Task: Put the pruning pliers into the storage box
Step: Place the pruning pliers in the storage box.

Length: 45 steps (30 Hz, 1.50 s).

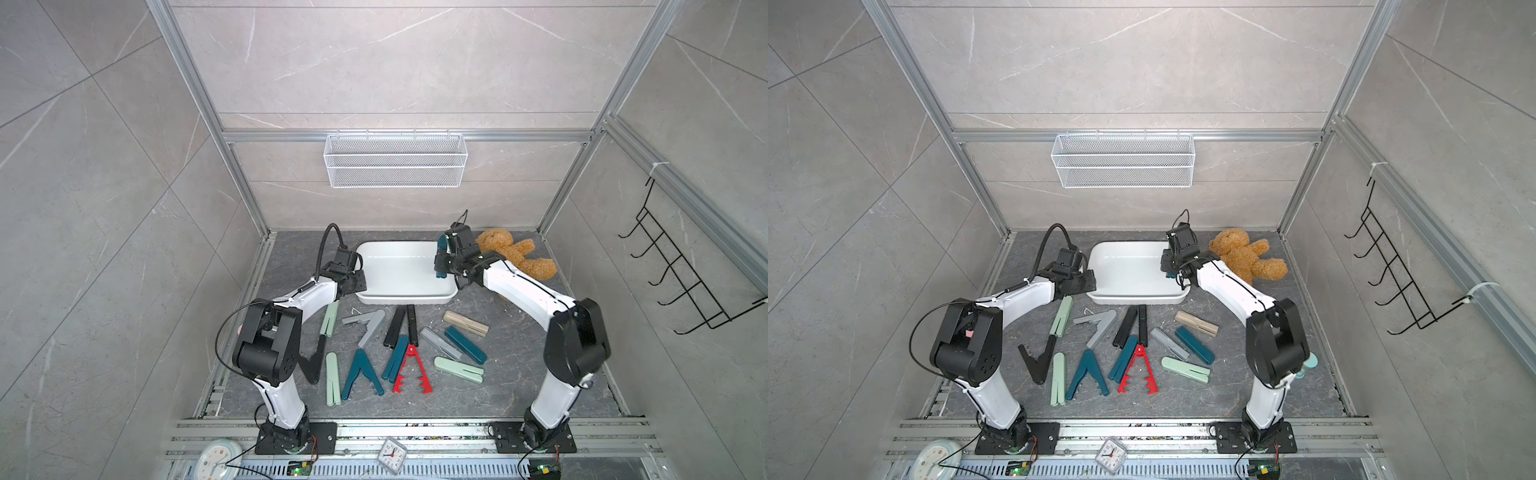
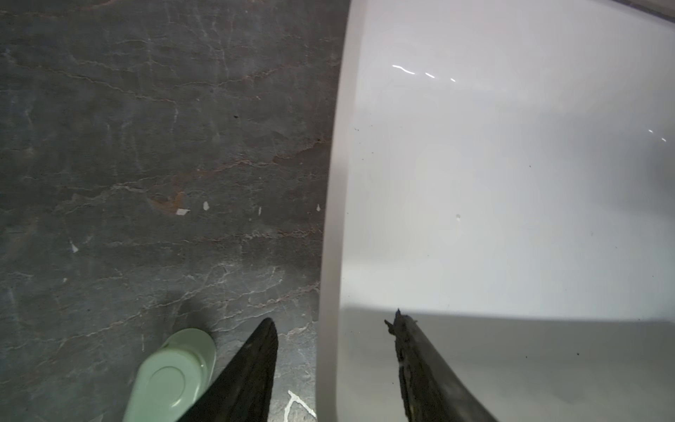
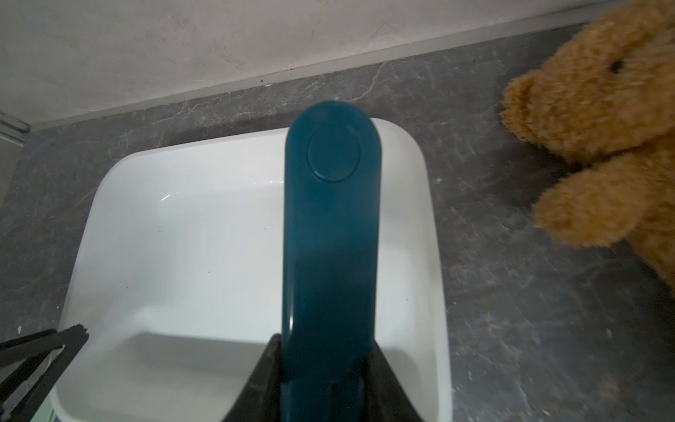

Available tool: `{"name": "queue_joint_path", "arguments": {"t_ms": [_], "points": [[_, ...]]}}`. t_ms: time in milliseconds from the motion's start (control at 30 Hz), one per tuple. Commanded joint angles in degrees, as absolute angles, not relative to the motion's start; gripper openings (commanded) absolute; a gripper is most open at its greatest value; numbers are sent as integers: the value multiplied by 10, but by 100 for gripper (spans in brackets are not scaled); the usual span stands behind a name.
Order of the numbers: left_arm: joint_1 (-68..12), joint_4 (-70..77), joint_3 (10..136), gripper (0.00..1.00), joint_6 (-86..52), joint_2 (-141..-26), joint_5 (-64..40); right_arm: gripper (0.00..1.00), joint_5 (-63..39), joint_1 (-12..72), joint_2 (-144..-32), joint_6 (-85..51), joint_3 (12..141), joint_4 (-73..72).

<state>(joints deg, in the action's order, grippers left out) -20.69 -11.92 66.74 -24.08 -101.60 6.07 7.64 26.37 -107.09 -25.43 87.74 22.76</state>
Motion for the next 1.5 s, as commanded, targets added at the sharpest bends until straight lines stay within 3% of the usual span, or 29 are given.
{"name": "queue_joint_path", "arguments": {"t_ms": [0, 400, 533, 667, 767, 867, 1033, 1133, 1200, 1467], "points": [[-210, -119, 668, 55, -248, -1003, 75, 21, 73, 268, -1140, -211, 945, 277], [-219, -26, 556, 78, -266, -894, 102, 25, 86, 267, -1330, -172, 1148, 418], [-219, -29, 548, 79, -262, -883, 107, 34, 77, 268, -1374, -167, 1200, 453], [-219, -35, 543, 79, -265, -881, 115, 51, 71, 268, -1413, -167, 1247, 484], [-219, -35, 540, 79, -265, -876, 124, 57, 67, 269, -1419, -174, 1250, 482], [-218, -39, 542, 80, -263, -875, 125, 53, 62, 268, -1422, -177, 1252, 481], [-218, -42, 544, 80, -263, -875, 126, 27, 70, 267, -1403, -176, 1224, 474], [-219, -43, 543, 80, -266, -873, 126, 19, 82, 267, -1382, -176, 1197, 471], [-219, -43, 542, 80, -266, -871, 126, 20, 91, 268, -1366, -177, 1178, 464], [-219, -46, 541, 80, -257, -859, 127, 44, 112, 268, -1304, -189, 1124, 432]]}}
